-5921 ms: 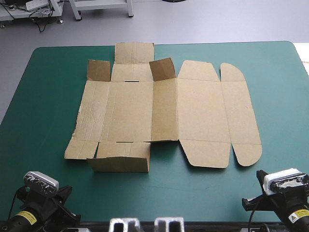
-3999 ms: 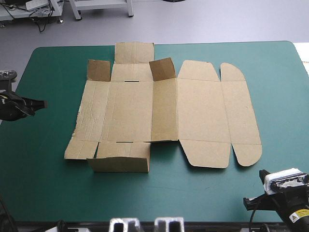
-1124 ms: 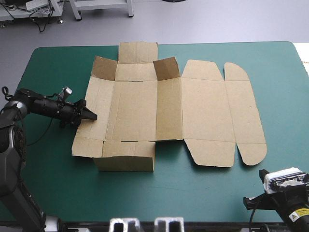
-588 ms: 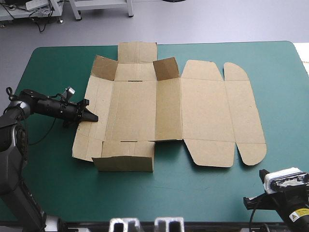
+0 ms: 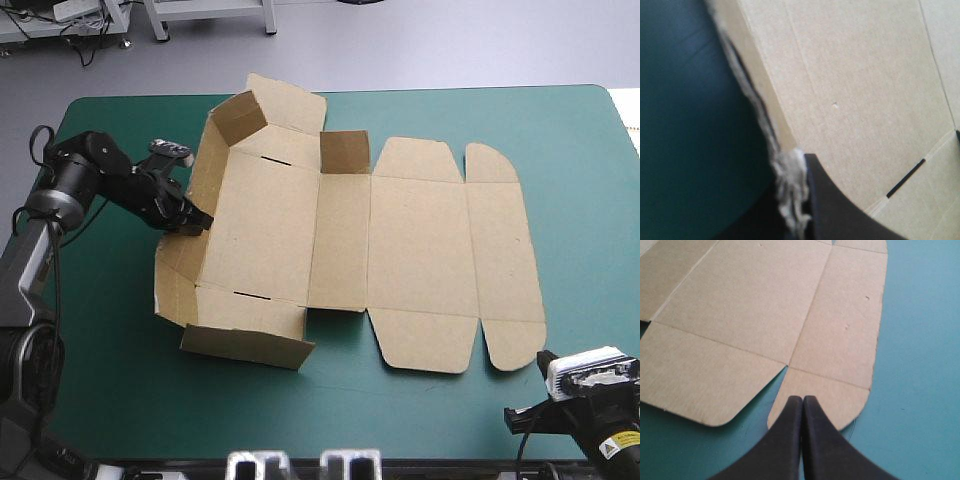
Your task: Fold the box
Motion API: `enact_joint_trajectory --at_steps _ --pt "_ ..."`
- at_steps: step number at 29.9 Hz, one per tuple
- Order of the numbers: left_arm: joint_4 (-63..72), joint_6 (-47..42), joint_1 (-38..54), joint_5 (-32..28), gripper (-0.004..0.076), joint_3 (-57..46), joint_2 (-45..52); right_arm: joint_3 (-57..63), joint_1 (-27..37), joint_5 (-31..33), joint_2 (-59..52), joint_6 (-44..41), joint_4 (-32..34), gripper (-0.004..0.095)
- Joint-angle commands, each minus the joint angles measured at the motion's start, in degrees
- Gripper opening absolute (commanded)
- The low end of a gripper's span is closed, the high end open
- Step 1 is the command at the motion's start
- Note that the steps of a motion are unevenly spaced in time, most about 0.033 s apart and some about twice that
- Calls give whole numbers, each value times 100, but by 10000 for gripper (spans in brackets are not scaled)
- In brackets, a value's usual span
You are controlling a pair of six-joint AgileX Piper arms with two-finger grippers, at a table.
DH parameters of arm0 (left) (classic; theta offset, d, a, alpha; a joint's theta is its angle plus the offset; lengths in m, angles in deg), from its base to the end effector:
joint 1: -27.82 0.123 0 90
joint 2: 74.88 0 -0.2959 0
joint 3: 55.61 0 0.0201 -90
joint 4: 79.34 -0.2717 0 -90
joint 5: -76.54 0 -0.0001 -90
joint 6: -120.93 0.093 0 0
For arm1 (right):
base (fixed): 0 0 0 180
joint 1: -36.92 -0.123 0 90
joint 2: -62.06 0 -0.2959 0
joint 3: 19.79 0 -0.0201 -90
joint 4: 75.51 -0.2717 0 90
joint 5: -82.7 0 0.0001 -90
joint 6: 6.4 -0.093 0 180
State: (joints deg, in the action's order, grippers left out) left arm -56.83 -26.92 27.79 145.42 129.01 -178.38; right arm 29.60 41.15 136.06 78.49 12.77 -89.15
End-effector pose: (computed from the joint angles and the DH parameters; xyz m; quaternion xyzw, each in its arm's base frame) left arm 0.3612 -0.0334 0.3043 0.2217 0.9510 -0.1522 0.1526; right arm 0.0373 0.0149 0.2928 -0.0986 0.8507 0.0137 0.5161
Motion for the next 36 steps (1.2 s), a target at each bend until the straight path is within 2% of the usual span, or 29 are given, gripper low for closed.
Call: enact_joint_trajectory --at_steps 1,8,12,17,21,26,32,36 --pt "-630 252 -898 548 -10 449 618 -142 -7 -381 115 40 -28 -24" --pt "-2201 388 -2461 448 -11 1351 818 -142 -7 -381 115 40 -28 -24" --pt "-3092 417 -2965 -99 -11 1774 796 -142 -7 -381 115 40 -61 -24" --pt "-4158 945 -3478 -571 -11 1911 796 -142 -7 -373 115 40 -61 -25" --pt "-4571 1378 -3890 -860 -11 1911 796 -142 -7 -373 115 40 -61 -24" --pt "-5148 1506 -4417 -1595 -11 1911 796 -142 -7 -373 115 40 -61 -23" --pt "-5091 1389 -4679 -1615 -11 1877 782 -142 -7 -337 115 40 -61 -23" --pt "-5304 1091 -4679 -1956 -11 1624 782 -153 -7 -249 115 40 -90 -23"
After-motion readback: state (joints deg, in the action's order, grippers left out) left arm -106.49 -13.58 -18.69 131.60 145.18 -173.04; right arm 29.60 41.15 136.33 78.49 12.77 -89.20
